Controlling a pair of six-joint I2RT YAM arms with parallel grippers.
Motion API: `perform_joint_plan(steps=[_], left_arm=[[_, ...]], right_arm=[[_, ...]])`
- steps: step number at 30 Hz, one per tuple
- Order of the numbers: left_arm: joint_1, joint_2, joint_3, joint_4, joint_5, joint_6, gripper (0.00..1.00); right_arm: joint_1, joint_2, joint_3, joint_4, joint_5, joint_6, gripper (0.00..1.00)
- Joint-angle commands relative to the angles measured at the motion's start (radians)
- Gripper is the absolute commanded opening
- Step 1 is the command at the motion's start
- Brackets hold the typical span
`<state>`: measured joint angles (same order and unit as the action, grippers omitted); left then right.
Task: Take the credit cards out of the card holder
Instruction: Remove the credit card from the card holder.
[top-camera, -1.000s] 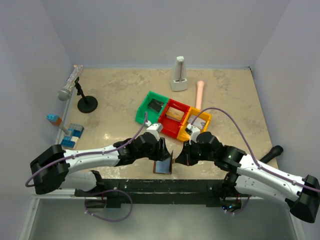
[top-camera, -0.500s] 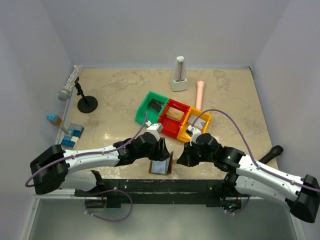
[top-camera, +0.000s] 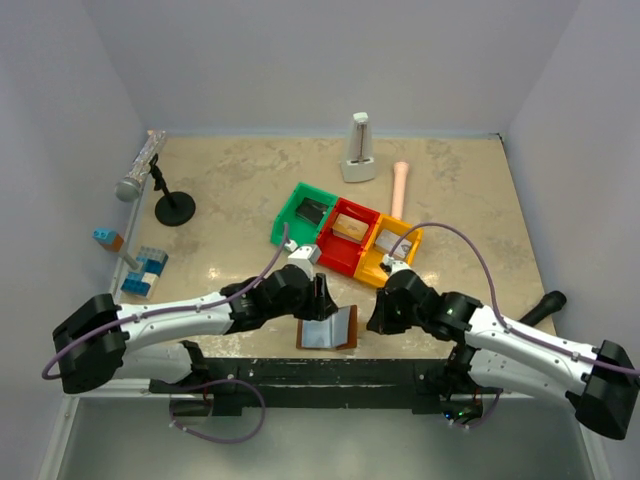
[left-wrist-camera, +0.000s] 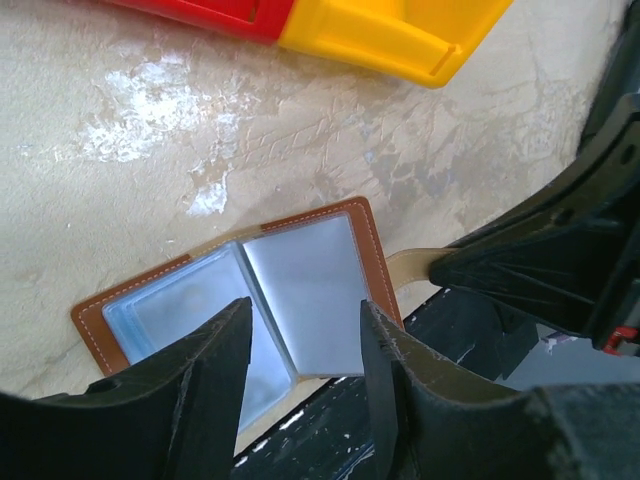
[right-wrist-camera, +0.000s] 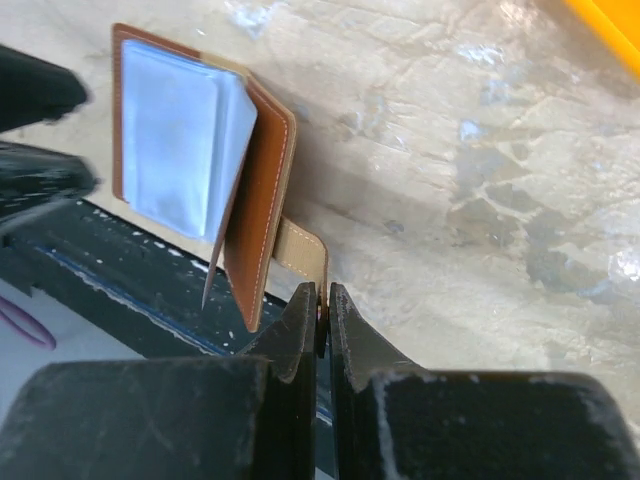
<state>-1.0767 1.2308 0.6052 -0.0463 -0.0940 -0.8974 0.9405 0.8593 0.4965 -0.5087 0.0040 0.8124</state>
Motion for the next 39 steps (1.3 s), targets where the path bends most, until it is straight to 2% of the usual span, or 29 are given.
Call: perform_joint_plan(steps=[1, 10, 23, 39], left_arm=[[-0.006, -0.068, -0.027, 0.011, -0.039, -0.001, 0.52], [-0.005, -0.060, -0.091, -0.006, -0.064, -0.040, 0.52], [-0.005, -0.008, -0.093, 0.029, -0.029, -0.034, 0.52], [-0.005, -0.002, -0.085, -0.046, -0.079, -0.049, 0.52]], right_arm=[[-0.006, 0.024, 0.022, -0.040, 0.051, 0.053, 0.00], [-0.006, 0.086, 0.011, -0.019, 0.034, 0.087, 0.00], [-0.012, 0.136, -0.003, 0.006, 0.025, 0.102, 0.00], [-0.016, 0.149, -0.001, 0.021, 0.016, 0.090, 0.00]])
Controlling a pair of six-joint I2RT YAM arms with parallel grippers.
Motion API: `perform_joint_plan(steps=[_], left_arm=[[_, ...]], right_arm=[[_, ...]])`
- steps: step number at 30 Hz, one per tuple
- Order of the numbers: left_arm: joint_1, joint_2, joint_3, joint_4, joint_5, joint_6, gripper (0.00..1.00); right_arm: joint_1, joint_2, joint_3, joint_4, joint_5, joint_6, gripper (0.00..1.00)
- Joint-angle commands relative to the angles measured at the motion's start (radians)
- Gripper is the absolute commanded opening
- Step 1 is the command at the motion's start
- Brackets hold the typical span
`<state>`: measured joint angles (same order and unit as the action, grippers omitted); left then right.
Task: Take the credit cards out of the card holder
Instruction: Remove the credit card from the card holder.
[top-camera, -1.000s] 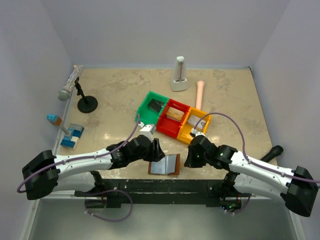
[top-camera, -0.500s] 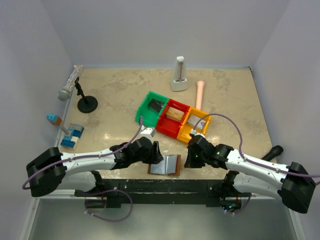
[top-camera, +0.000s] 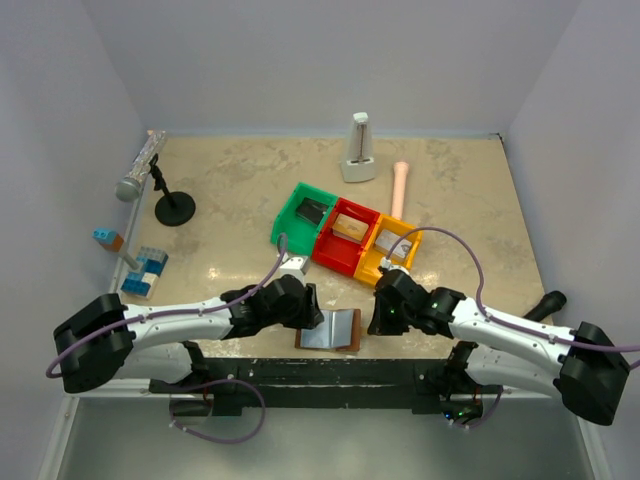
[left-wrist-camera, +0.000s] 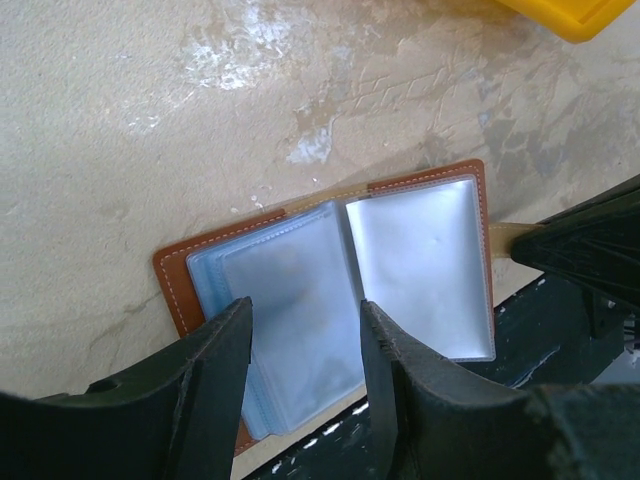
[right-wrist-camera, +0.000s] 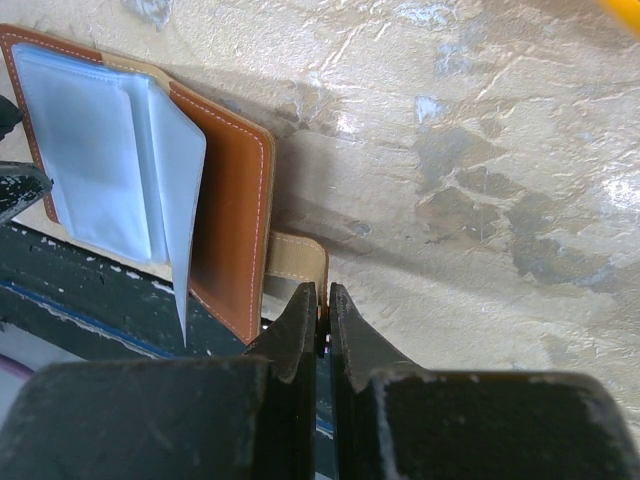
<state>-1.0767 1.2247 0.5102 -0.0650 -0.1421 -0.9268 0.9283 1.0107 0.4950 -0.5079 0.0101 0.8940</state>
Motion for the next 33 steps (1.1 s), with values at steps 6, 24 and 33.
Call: perform_joint_plan(steps=[6, 24, 33], left_arm=[[-0.005, -0.014, 0.008, -0.056, -0.054, -0.029, 0.52], [-0.006, 0.048, 0.028, -0.013, 0.006, -0.009, 0.52], [-0.006, 0.058, 0.034, 0.030, 0.038, 0.011, 0.52]], right_arm=[[-0.005, -0.006, -0.004, 0.022, 0.010, 0.008, 0.00], [-0.003, -0.007, 0.001, 0.023, 0.004, 0.002, 0.00], [-0.003, -0.001, 0.004, 0.031, -0.005, -0.004, 0.00]])
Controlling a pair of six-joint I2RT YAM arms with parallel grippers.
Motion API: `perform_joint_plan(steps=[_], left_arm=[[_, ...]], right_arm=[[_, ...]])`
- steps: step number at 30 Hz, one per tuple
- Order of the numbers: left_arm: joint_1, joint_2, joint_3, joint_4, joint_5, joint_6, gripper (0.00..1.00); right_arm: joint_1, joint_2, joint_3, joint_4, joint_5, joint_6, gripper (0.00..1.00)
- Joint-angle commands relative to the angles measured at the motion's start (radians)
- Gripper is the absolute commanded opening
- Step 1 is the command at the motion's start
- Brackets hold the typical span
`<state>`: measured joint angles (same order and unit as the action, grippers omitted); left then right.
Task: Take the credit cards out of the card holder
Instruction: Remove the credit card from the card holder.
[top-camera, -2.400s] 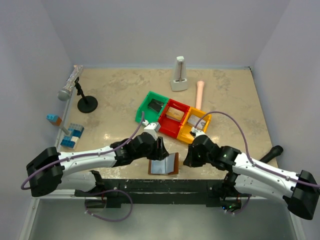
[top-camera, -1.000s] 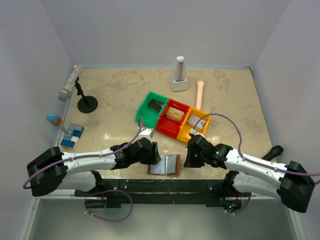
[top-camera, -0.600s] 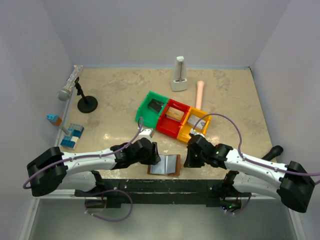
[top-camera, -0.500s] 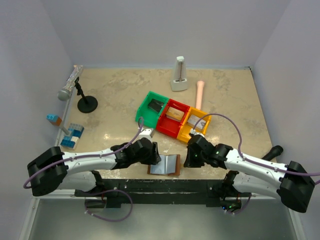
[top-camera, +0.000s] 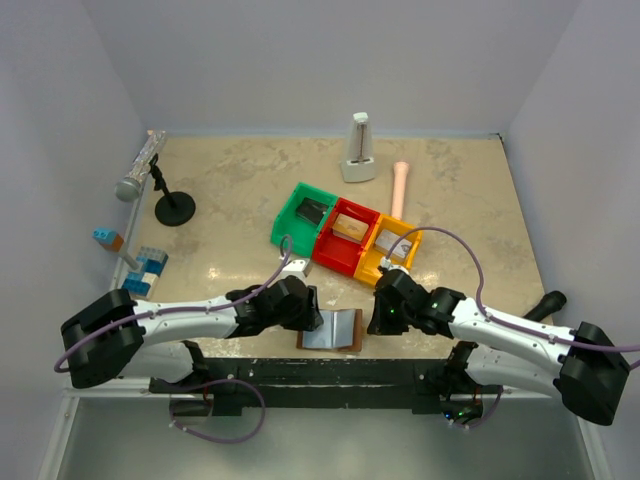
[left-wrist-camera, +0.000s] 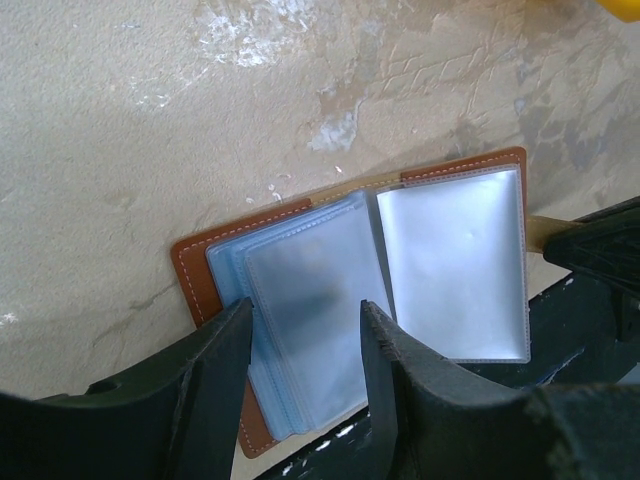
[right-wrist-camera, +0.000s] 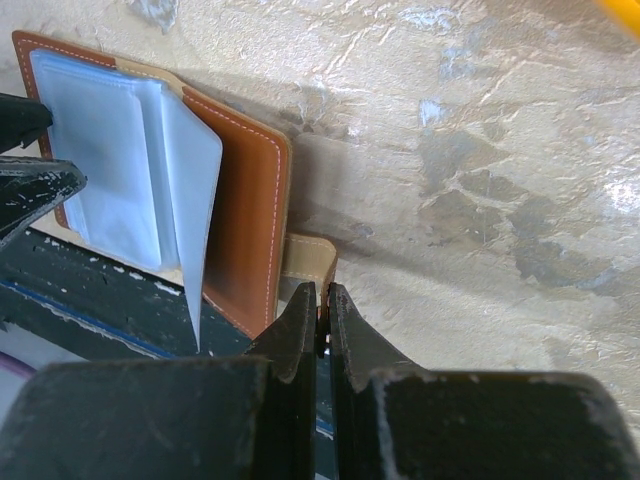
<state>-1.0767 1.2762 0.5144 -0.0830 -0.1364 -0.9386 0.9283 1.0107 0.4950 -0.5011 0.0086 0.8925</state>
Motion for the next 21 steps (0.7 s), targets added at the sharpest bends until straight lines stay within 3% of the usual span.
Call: perform_joint_plan(steps=[1, 12, 21], left_arm=[[-0.006, 0.009, 0.032, 0.060, 0.041, 0.029, 0.52], [-0.006, 0.057, 0.055, 0.152, 0.130, 0.057, 0.52], [-0.006, 0.019, 0.047, 0.115, 0.084, 0.054, 0.51]], right_arm=[[-0.003, 0.000, 0.004, 0.026, -0.004, -0.001, 0.00], [-0.003, 0.011, 0.007, 0.033, -0.006, -0.010, 0.00], [-0.005, 0.009, 0.004, 0.032, -0.006, -0.009, 0.00]])
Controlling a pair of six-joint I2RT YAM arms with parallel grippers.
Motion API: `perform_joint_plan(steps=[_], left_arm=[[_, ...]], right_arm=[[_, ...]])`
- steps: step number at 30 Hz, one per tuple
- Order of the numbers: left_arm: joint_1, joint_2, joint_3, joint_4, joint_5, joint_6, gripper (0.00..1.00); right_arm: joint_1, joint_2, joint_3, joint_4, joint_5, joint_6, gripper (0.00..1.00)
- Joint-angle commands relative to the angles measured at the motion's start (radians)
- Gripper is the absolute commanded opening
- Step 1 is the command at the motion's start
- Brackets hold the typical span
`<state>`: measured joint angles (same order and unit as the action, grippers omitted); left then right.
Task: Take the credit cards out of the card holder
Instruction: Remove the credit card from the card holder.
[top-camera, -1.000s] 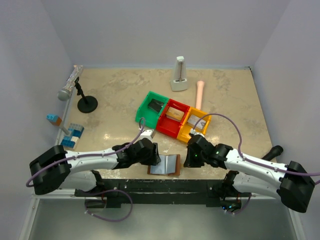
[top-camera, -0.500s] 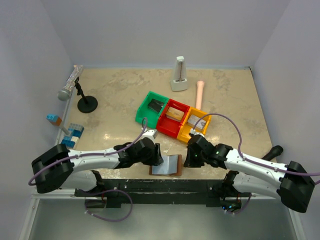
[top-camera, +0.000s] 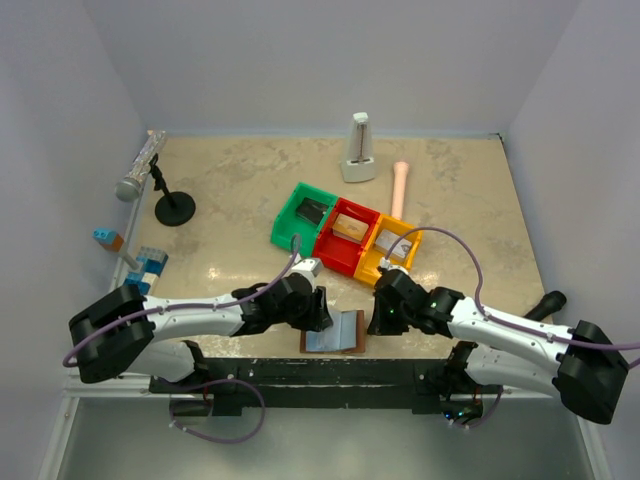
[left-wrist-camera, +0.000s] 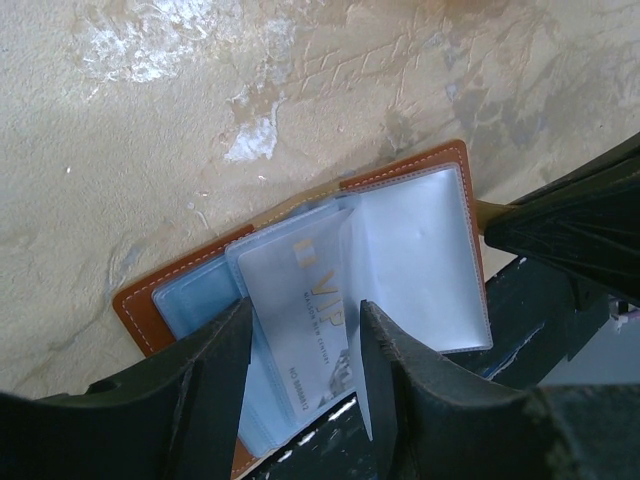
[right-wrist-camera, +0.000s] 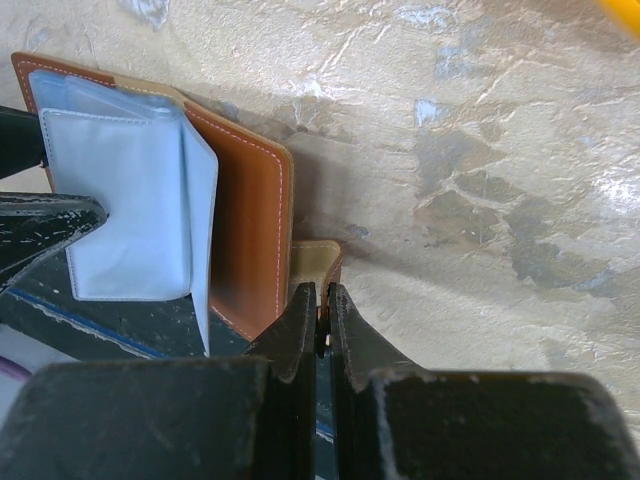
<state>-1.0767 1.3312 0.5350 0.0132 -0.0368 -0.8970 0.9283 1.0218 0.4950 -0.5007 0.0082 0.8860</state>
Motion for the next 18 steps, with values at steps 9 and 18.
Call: perform_joint_plan(steps=[9, 18], left_arm=[[-0.006, -0.079, 0.048, -0.012, -0.041, 0.047, 0.52], [-0.006, -0.095, 0.040, -0.064, -0.083, 0.044, 0.53]], right_arm=[[-0.005, 0.011, 0.007, 0.042, -0.005, -0.002, 0.00], [-0.005, 0.008, 0.004, 0.039, -0.005, -0.002, 0.00]])
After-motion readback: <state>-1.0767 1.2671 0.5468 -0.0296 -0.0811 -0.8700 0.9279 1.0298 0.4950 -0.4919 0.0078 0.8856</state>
